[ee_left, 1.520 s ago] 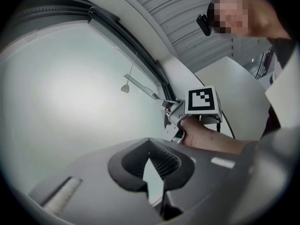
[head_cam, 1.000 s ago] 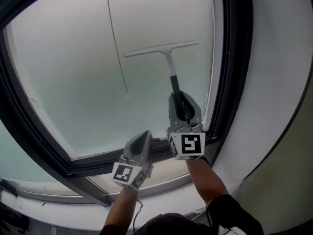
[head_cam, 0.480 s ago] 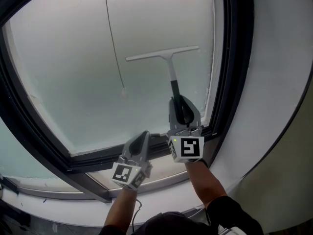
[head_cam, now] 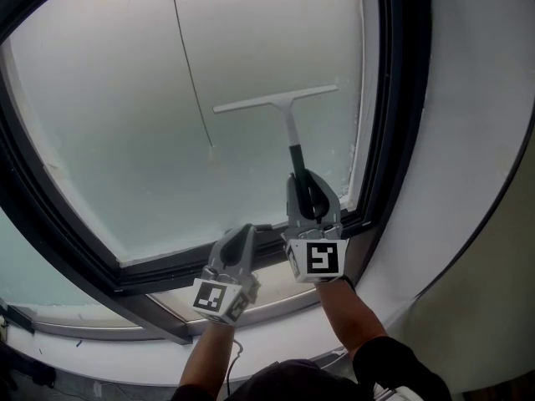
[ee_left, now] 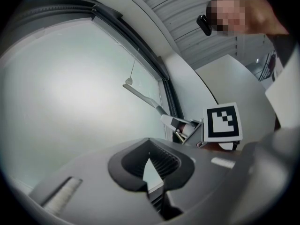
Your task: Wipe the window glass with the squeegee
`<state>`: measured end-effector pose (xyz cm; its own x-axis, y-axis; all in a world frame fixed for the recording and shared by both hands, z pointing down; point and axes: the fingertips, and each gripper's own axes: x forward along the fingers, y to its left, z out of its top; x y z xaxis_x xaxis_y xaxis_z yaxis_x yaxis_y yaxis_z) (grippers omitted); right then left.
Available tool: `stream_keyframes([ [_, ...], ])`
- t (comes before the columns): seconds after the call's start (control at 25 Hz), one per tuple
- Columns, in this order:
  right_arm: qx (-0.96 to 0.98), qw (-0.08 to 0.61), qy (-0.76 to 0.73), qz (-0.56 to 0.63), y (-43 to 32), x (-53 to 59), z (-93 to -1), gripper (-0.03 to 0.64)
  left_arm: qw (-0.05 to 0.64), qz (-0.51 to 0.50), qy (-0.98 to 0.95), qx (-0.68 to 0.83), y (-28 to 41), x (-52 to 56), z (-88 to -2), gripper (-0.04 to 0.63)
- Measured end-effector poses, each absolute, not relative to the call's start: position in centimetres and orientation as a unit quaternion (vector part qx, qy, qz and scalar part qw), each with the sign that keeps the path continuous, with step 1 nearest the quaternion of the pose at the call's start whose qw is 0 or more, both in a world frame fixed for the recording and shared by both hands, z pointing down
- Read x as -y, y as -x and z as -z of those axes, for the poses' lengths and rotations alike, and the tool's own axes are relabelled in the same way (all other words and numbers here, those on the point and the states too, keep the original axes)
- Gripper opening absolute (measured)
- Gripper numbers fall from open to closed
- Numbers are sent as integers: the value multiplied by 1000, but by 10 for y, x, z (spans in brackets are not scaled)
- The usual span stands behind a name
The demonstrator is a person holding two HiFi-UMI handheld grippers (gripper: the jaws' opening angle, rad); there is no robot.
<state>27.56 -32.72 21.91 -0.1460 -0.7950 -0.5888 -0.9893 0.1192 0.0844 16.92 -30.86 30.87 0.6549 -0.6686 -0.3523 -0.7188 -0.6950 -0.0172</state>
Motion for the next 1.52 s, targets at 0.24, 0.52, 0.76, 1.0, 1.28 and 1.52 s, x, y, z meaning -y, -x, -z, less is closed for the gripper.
stream_keyframes([
  [0.24,-722,198,622,-230,-277,326,-233,97,69,-157,908,-383,-171,310,-314,-2],
  [0.52,-724,181,628,-219,-279,326,-252,97,67,-158,904,-392,-167,312,-318,-2],
  [0.76,-726,174,632,-209,-280,324,-265,97,54,-146,903,-401,-164,313,-332,-2],
  [1.0,-728,167,633,-205,-279,321,-277,97,49,-158,905,-392,-165,309,-338,-2],
  [1.28,-729,161,638,-190,-280,319,-292,97,41,-153,908,-387,-169,306,-349,-2],
  [1.52,-730,159,639,-185,-281,316,-303,97,31,-150,909,-389,-171,307,-358,-2],
])
